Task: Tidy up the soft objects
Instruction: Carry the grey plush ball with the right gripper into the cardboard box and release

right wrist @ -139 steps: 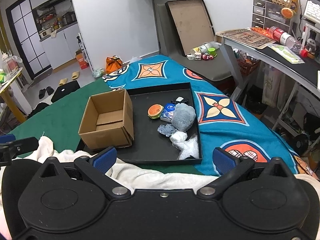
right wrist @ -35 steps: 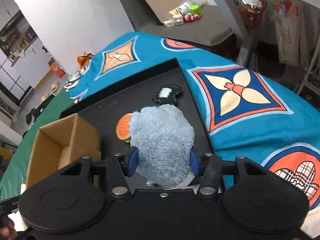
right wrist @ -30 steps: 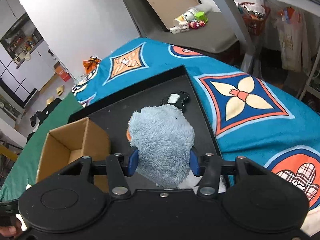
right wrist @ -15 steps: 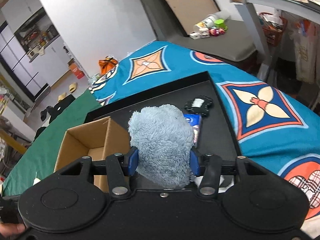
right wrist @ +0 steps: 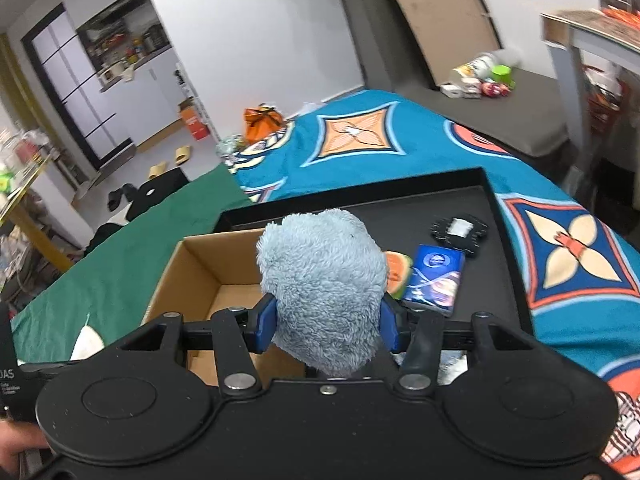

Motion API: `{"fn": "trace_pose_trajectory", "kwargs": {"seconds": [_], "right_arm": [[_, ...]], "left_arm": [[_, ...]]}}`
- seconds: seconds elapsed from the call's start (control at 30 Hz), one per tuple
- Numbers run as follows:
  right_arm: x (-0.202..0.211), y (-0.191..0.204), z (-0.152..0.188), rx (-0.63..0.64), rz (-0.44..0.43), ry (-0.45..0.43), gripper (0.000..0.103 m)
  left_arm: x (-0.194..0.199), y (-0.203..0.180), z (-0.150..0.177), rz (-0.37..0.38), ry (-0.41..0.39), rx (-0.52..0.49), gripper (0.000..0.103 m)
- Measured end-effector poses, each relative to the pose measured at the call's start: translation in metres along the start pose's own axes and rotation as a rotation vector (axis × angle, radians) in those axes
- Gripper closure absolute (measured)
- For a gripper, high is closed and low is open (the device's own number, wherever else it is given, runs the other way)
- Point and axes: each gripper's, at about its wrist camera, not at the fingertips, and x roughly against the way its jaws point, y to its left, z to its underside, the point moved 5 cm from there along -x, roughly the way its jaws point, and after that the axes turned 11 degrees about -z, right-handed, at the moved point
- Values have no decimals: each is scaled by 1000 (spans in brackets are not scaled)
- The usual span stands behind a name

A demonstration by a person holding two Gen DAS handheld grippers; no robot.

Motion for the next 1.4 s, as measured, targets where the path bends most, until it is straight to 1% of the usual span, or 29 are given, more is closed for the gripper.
{"fn": "trace_pose_trajectory", "kwargs": {"seconds": [0.27,0.43,0.8,1.0,1.1,1.17,1.2,1.23,1.27,1.4], "right_arm": [[-15,30,-2,80,-65,17,53],[-25,43,-4,107,-88,33,53],[-54,56,-7,133,-91,64,53],[-73,58,-11,133,-73,75,52],[-81,60,-12,133,-65,88,45],[-83,61,-9,141,-55,101,42],[-84,60,-8,139,-58,103,35],[-83,59,-8,132,-61,102,31],[-80,59,-7,126,-60,97,25],[-76,54,-5,115,-52,94,24]], "left_arm": [[0,4,0,17,1,18,94],[-1,4,-1,19,-4,23,94],[-2,8,0,37,-5,34,94],[-5,9,-1,47,6,48,93],[-8,9,-2,49,12,45,93],[-9,8,-2,46,16,45,92],[-10,8,-2,53,20,46,91],[-10,7,-3,52,20,44,91],[-10,8,-3,40,23,42,91],[-10,7,-3,35,26,38,90]]}}
